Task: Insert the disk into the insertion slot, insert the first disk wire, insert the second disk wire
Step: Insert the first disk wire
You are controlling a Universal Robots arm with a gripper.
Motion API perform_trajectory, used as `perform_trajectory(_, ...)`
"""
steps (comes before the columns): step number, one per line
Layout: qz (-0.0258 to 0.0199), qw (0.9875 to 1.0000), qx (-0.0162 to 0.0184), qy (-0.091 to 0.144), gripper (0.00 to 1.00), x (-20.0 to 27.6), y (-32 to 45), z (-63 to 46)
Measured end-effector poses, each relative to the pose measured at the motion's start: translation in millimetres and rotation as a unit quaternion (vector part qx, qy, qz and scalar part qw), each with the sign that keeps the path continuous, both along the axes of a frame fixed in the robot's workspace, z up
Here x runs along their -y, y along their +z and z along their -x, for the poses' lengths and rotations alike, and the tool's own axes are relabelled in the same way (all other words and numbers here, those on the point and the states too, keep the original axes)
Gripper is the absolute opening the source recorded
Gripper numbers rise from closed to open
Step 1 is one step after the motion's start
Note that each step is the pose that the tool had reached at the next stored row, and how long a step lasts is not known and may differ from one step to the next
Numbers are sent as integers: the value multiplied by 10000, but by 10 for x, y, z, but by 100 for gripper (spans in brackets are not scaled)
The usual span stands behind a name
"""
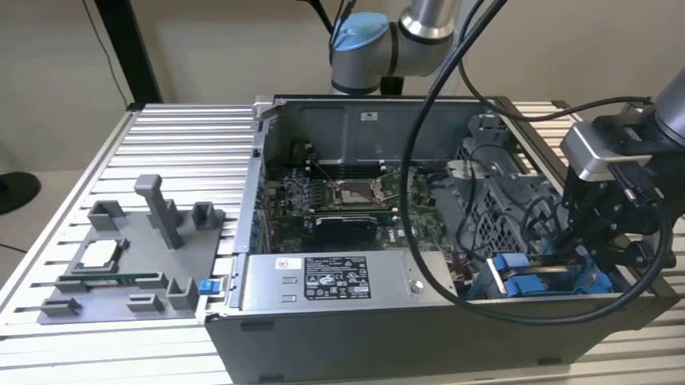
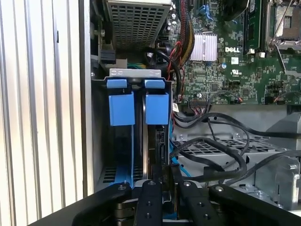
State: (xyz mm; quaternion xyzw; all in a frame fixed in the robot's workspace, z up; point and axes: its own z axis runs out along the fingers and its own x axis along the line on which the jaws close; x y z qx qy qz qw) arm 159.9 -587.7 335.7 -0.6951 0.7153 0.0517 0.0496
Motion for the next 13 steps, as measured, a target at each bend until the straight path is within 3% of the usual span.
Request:
perform_trajectory(8, 5, 10000, 2, 0, 0, -1, -89, 10)
perform_trajectory(9, -1, 10000, -1, -3, 100, 0, -92, 17)
perform_trajectory(13, -51, 10000, 0, -4, 100, 0, -22, 18)
